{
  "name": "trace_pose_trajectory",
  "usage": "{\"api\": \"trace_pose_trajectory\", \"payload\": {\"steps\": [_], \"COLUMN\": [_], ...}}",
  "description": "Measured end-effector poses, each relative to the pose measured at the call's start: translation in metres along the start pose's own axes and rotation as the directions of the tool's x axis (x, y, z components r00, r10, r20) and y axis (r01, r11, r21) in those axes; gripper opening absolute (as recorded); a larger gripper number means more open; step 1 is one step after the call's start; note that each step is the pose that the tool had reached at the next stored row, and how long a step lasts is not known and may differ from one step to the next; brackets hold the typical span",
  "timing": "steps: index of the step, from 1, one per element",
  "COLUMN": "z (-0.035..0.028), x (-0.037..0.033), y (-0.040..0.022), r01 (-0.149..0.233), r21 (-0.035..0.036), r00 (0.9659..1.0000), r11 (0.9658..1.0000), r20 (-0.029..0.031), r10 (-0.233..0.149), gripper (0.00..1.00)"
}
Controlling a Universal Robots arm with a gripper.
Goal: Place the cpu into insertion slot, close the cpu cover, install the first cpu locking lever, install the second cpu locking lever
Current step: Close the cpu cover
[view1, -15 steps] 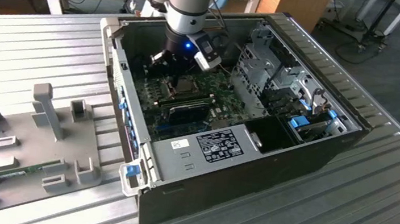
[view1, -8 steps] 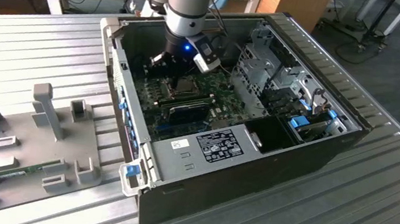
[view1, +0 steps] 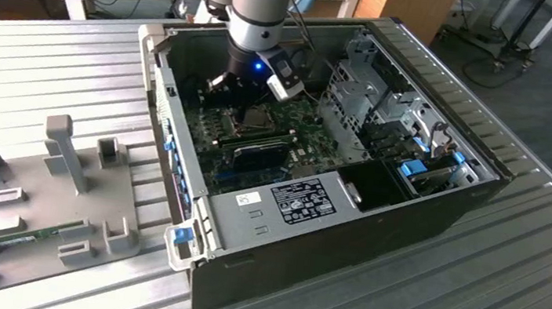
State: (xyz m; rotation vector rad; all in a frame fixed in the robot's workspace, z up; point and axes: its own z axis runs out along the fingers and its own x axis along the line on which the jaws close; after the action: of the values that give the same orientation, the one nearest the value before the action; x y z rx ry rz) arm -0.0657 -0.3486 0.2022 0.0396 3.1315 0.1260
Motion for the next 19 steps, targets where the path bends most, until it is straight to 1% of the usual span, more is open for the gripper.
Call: {"api": "trace_pose_trajectory", "payload": {"steps": [3,10,14,19], "z": [0.0015,0.0023,0.0036,0.0040], "x": [0.0001,0.0000,0.0002,0.0001], "y": [-0.0002,-0.0002,-0.0005,-0.0004], "r01": [0.000,0.000,0.000,0.000], "r21": [0.0003,-0.0001,0.0013,0.0005], "r00": [1.0000,1.0000,1.0000,1.0000], "r11": [1.0000,1.0000,1.0000,1.0000], "r20": [-0.0002,0.0001,-0.0008,-0.0003], "r10": [0.000,0.000,0.000,0.000], "gripper": [0.10,0.10,0.10,0.10]}}
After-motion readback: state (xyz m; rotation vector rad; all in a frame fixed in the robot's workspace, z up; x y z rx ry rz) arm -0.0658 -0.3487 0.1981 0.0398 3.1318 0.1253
